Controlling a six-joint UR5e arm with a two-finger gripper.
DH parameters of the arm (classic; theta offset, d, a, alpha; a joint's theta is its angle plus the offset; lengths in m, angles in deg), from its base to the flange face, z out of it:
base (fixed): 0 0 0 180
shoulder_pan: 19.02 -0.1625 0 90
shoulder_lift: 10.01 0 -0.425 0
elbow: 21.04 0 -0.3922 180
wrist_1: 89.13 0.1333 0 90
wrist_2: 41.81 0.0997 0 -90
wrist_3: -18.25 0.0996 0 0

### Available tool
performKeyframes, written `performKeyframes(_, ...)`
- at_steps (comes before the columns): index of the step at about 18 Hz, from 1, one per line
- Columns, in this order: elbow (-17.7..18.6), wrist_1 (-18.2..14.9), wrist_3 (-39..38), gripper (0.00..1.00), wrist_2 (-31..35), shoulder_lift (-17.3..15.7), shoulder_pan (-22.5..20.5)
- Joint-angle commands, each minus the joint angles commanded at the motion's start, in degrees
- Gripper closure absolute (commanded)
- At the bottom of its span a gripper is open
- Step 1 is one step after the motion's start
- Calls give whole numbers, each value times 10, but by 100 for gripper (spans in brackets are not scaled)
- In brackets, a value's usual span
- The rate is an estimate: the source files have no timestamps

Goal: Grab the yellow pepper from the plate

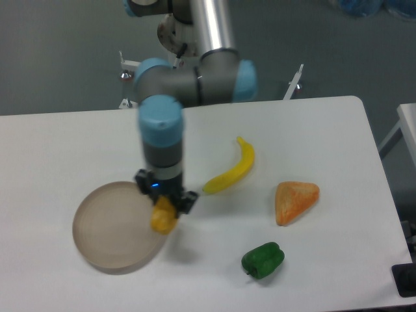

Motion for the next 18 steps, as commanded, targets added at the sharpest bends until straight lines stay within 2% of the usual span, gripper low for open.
performKeyframes(1,2,-10,15,74,10,-9,-11)
performKeyframes(3,-4,-12,26,74,19,-6,-12)
performKeyframes(18,-1,-10,27,74,25,-6,-19)
